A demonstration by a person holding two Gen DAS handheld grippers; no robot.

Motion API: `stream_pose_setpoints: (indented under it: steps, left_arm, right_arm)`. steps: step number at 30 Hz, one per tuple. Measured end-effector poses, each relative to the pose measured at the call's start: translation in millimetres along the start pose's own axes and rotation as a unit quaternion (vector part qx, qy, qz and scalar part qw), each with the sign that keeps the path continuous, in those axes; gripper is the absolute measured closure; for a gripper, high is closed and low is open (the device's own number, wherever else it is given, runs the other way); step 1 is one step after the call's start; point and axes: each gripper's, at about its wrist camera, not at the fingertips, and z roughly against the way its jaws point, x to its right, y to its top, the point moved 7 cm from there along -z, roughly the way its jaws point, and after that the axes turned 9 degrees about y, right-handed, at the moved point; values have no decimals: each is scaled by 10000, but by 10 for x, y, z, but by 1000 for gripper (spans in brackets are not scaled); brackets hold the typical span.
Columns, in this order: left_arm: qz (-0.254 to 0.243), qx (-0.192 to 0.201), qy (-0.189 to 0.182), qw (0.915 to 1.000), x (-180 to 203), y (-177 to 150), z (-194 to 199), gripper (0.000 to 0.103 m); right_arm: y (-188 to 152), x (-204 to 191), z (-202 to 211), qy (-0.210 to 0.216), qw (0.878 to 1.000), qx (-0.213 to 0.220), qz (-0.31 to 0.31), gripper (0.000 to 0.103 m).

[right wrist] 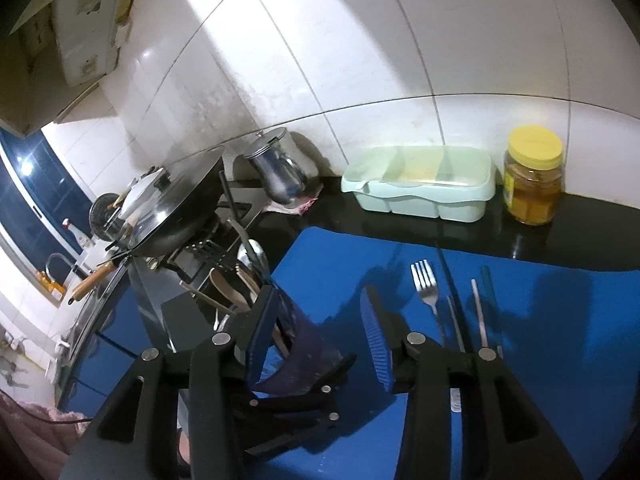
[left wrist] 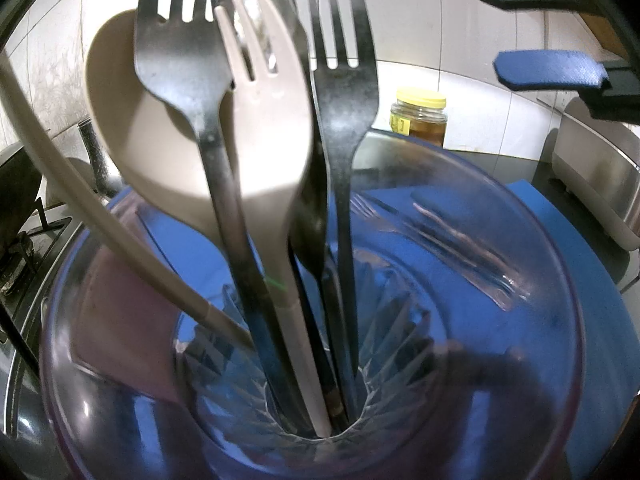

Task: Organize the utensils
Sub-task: 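Withdraw the right gripper and move it back over the mat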

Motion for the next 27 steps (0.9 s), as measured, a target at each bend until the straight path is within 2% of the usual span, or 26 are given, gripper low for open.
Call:
stream_pose_setpoints:
  steps: [14, 27]
  left_arm:
    - [-1, 1, 4, 10000, 0, 1, 3, 24]
    - [-1, 0, 3, 10000, -1, 1, 6, 24]
  right_arm:
    - [-105, 414, 221, -385, 9979, 156, -493, 57]
    - [-365, 910, 249, -813, 9906, -15, -1104, 57]
